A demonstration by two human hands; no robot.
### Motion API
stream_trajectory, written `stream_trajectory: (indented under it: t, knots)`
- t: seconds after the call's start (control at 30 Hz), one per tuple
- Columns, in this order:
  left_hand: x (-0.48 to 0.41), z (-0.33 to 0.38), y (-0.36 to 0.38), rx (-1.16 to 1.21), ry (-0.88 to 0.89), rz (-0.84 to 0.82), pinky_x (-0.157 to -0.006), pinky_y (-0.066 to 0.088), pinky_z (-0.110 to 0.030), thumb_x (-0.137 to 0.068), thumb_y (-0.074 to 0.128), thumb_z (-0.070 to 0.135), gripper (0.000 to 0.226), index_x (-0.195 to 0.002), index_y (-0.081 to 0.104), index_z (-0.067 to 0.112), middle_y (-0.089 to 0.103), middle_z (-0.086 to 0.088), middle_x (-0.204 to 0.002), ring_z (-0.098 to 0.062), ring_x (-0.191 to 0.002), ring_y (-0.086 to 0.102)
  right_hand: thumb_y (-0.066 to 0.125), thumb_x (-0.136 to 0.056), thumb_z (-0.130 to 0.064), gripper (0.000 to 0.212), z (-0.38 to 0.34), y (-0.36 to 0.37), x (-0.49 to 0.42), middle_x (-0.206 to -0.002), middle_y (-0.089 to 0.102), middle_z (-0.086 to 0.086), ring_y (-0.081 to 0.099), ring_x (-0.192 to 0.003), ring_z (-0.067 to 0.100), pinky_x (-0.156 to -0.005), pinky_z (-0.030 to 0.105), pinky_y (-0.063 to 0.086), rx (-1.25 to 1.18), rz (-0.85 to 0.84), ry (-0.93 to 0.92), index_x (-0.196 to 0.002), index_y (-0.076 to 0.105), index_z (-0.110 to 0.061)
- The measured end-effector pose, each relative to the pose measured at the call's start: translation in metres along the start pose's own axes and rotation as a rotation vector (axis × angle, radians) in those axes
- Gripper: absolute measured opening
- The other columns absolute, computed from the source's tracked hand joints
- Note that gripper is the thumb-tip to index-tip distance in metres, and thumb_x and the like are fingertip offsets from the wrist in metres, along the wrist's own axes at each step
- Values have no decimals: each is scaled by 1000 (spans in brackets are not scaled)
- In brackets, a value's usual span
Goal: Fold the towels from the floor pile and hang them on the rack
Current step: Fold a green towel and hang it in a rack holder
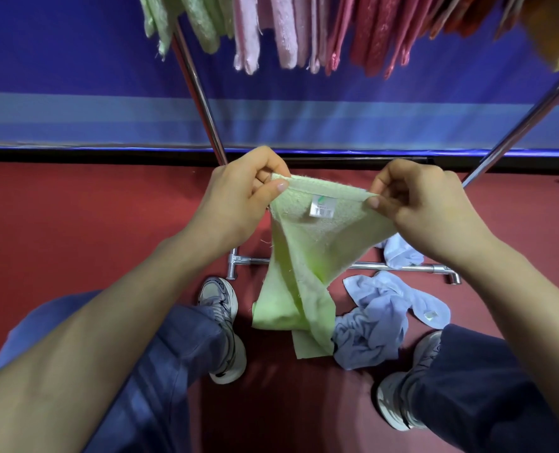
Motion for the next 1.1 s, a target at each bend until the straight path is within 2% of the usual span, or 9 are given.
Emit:
stream_trajectory:
  t: [0.2, 0.33, 0.43, 0.63, 0.73, 0.83, 0.93, 1.03, 1.1]
  knots:
    - [0, 2, -1, -70, 22, -3, -63, 38, -13, -94, 64, 13, 17, -106, 70, 23, 53, 6, -68, -7, -54, 45, 73, -86, -15, 8, -1, 0, 0, -75, 67, -2, 62, -74, 19, -71, 29, 44, -10, 29, 4, -83, 66, -17]
    - [1, 4, -2, -137, 42, 1, -67, 39, -15, -94, 63, 17, 14, -100, 72, 25, 60, 6, -73, -9, -65, 53, 71, -89, -16, 5, 0, -2, 0, -77, 67, 1, 60, -74, 24, -72, 29, 40, -20, 90, -9, -93, 70, -15]
    - [1, 5, -2, -121, 15, 6, -67, 41, -13, -93, 64, 14, 12, -93, 70, 25, 61, 5, -67, -12, -68, 57, 65, -94, -20, 17, 1, 0, -1, -86, 69, 7, 60, -84, 28, -74, 27, 36, 52, 104, -41, -109, 71, -14]
    - [-1, 5, 1, -89, -20, -62, -64, 39, -11, -90, 68, 13, 9, -89, 67, 22, 61, 13, -66, 3, -60, 55, 56, -99, -34, 21, 12, 9, -7, -77, 58, 2, 55, -83, 33, -66, 35, 35, 178, 52, 23, -94, 62, -15]
    - [3, 9, 5, 16, 11, -146, -62, 45, -22, -84, 65, 6, 18, -90, 60, 22, 62, 5, -69, -9, -58, 53, 52, -100, -38, 27, 18, 10, -10, -79, 65, 9, 60, -81, 40, -73, 41, 47, 177, 71, 31, -96, 58, -12]
    - [11, 15, 12, -20, 112, -271, -57, 39, -22, -77, 57, 2, 29, -97, 53, 23, 57, -1, -68, -10, -56, 44, 56, -98, -34, 24, 21, 12, -11, -66, 67, 12, 64, -65, 38, -72, 45, 53, 88, 64, 43, -91, 56, -12]
    - [25, 20, 17, -226, 217, -418, -70, 43, -24, -75, 50, 14, 38, -107, 54, 32, 54, 14, -79, -3, -70, 49, 62, -93, -17, 10, 22, 16, 1, -55, 68, 4, 67, -53, 15, -71, 34, 56, 20, 10, 11, -84, 57, -15]
    - [43, 20, 19, -450, 215, -612, -86, 48, -34, -74, 41, 25, 50, -119, 53, 43, 55, 11, -92, -16, -87, 57, 64, -86, -4, 19, 21, 14, 24, -57, 69, -1, 65, -51, 1, -67, 9, 46, 43, -72, 6, -80, 60, -21]
    - [54, 25, 14, -619, 246, -692, -87, 49, -38, -76, 40, 26, 54, -125, 53, 43, 58, 4, -96, -25, -94, 60, 65, -84, -2, 17, 16, 7, 41, -58, 70, -1, 66, -51, 1, -68, 12, 47, 23, -92, 35, -79, 63, -17]
Point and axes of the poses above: each hand's wrist, its own x-axis away from the middle knuckle, its own y-axis out of the palm, z = x × y, the point moved 2 cm from there along -x, towards the middle knuckle
